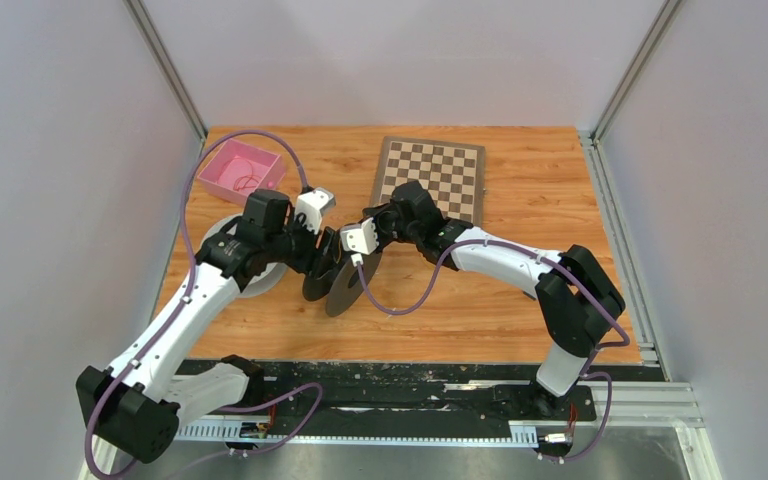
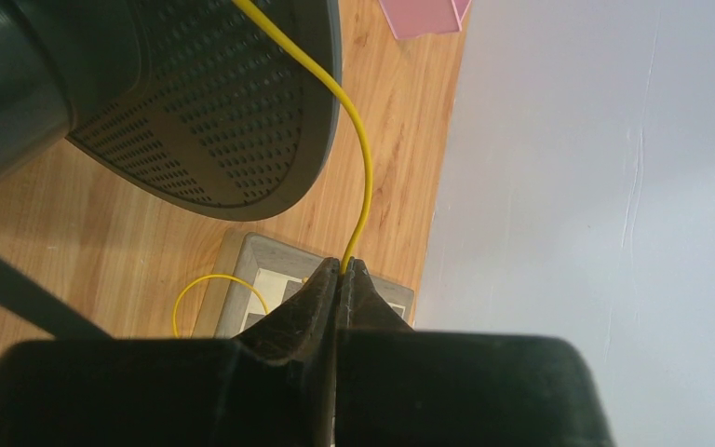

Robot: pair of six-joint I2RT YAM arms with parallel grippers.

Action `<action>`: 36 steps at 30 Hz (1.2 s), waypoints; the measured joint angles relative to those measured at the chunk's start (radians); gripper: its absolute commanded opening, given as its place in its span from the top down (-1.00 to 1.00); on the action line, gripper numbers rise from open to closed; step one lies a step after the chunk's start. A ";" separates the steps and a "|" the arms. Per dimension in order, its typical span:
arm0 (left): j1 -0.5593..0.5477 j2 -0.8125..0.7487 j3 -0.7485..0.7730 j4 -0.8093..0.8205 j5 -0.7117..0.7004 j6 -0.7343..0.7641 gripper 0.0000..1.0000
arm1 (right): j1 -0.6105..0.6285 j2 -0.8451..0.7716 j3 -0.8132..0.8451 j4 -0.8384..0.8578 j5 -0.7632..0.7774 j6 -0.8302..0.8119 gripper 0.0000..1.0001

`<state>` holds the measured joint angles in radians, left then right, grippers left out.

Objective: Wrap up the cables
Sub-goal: Pick up the cable reel from the center of the board.

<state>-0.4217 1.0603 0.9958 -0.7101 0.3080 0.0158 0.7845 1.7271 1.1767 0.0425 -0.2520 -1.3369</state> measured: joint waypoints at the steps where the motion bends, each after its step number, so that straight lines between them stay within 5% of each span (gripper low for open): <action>1: -0.003 0.000 0.000 0.000 -0.002 0.002 -0.26 | 0.000 0.000 0.000 0.000 0.000 0.000 1.00; 26: -0.038 0.022 -0.053 0.003 -0.108 0.032 0.14 | 0.000 0.000 0.000 0.000 0.000 0.007 1.00; 33: -0.050 0.030 -0.053 0.004 -0.130 0.036 0.38 | 0.000 0.000 0.000 0.000 -0.001 0.008 1.00; 36: -0.050 0.034 -0.053 0.003 -0.138 0.038 0.64 | 0.000 0.000 0.000 0.000 0.000 0.009 1.00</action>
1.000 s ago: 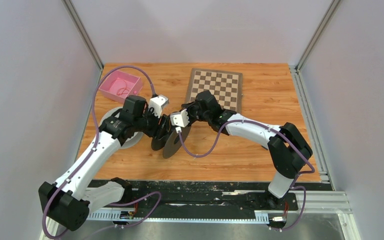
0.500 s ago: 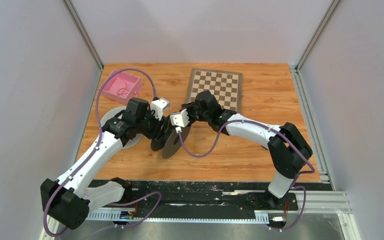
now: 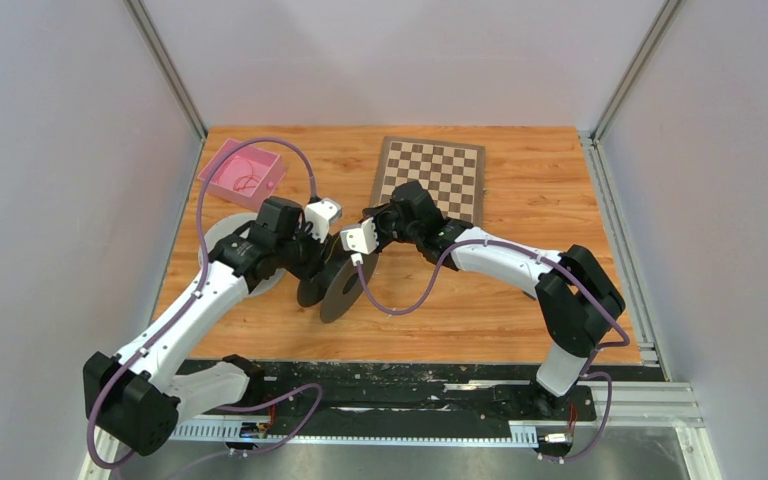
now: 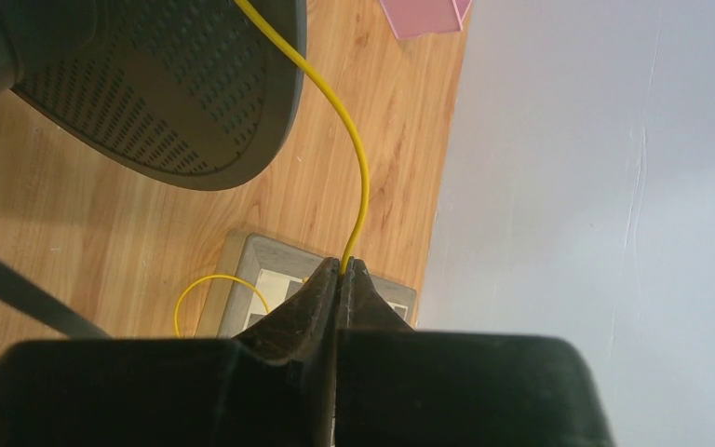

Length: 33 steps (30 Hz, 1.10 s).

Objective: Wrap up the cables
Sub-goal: Pick up the cable reel from the center of the board.

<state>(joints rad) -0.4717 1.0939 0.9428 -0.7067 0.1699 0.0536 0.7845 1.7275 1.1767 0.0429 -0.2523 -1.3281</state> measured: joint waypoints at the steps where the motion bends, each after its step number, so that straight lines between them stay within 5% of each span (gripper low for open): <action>1: 0.000 0.001 0.000 0.000 -0.001 0.001 0.74 | 0.000 0.000 0.000 0.000 0.000 0.001 1.00; 3: 0.000 0.005 0.000 0.001 -0.010 0.003 0.98 | 0.000 0.000 0.000 0.000 0.000 0.004 1.00; 11: -0.006 0.010 0.000 0.013 -0.026 0.008 1.00 | 0.000 0.000 -0.002 0.003 -0.002 0.032 0.98; 17: -0.006 0.010 0.004 0.007 -0.028 -0.002 1.00 | 0.000 -0.001 -0.002 0.022 0.001 0.095 0.57; 22: -0.006 -0.008 0.030 -0.039 -0.055 -0.028 1.00 | -0.023 -0.050 -0.029 0.014 -0.023 0.203 0.42; 26: -0.006 -0.050 0.093 -0.087 -0.098 -0.057 1.00 | -0.083 -0.169 -0.087 -0.002 -0.084 0.331 0.09; 33: -0.006 -0.188 0.156 -0.095 -0.070 -0.098 1.00 | -0.124 -0.394 -0.198 0.007 -0.264 0.476 -0.11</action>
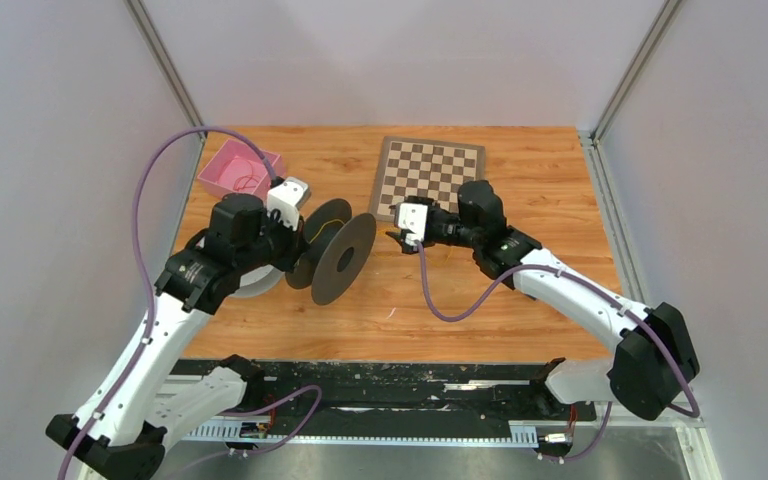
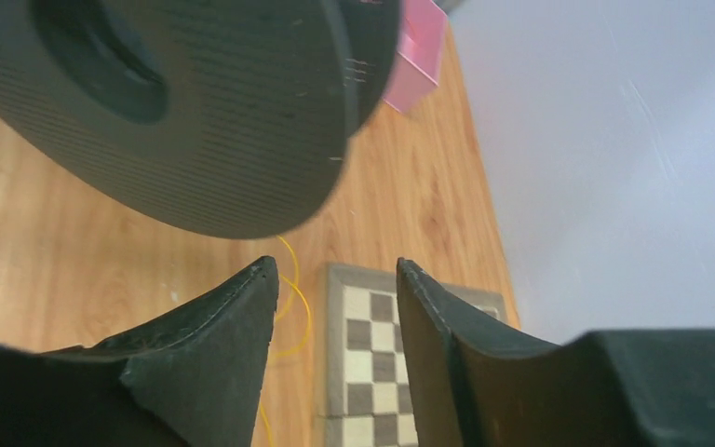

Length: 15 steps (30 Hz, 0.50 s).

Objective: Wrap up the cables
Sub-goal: Pick up the cable reel from the center of the board.

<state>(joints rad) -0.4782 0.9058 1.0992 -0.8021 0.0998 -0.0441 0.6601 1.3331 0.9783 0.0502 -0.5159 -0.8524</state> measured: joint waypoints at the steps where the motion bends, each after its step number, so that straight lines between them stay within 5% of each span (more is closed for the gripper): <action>1: 0.000 -0.009 0.011 -0.005 0.009 -0.008 1.00 | -0.002 -0.008 -0.009 0.006 -0.030 0.021 -0.19; 8: 0.000 -0.066 0.109 -0.056 0.009 -0.091 1.00 | -0.103 -0.011 -0.127 0.164 -0.133 0.251 -0.34; 15: 0.000 -0.140 0.226 -0.063 -0.031 -0.185 1.00 | -0.140 0.009 -0.211 0.415 -0.130 0.497 -0.27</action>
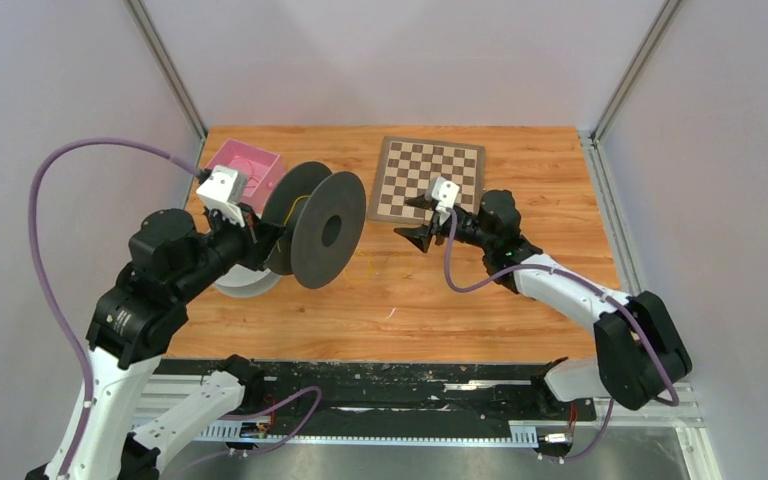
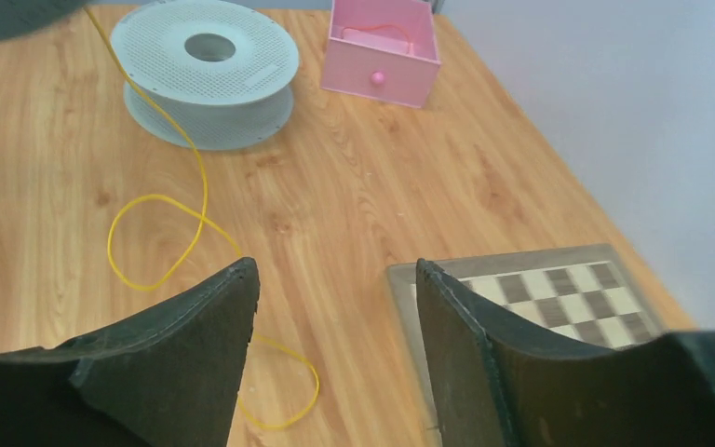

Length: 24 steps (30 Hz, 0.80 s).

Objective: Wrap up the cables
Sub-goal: Pick up the cable reel from the center of the board, then wrap the cable around the cable reel.

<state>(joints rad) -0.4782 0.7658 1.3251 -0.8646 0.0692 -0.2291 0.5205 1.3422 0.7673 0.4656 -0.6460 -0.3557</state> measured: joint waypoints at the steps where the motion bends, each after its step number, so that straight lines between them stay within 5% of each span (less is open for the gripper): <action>1: 0.000 -0.007 0.007 0.005 0.000 -0.014 1.00 | 0.001 0.018 0.001 0.029 0.000 0.029 -0.26; 9: 0.000 -0.038 0.005 0.058 0.023 -0.122 1.00 | 0.020 0.163 0.011 0.198 -0.082 0.314 -0.33; 19: 0.000 -0.050 -0.008 0.144 0.082 -0.212 1.00 | 0.137 0.283 0.078 0.370 -0.169 0.424 -0.38; 24: 0.000 -0.052 -0.010 0.180 0.098 -0.243 1.00 | 0.175 0.344 0.142 0.430 -0.176 0.437 -0.11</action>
<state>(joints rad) -0.4782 0.7139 1.3151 -0.6849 0.1673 -0.4721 0.6960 1.6867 0.9089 0.8959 -0.8223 0.0814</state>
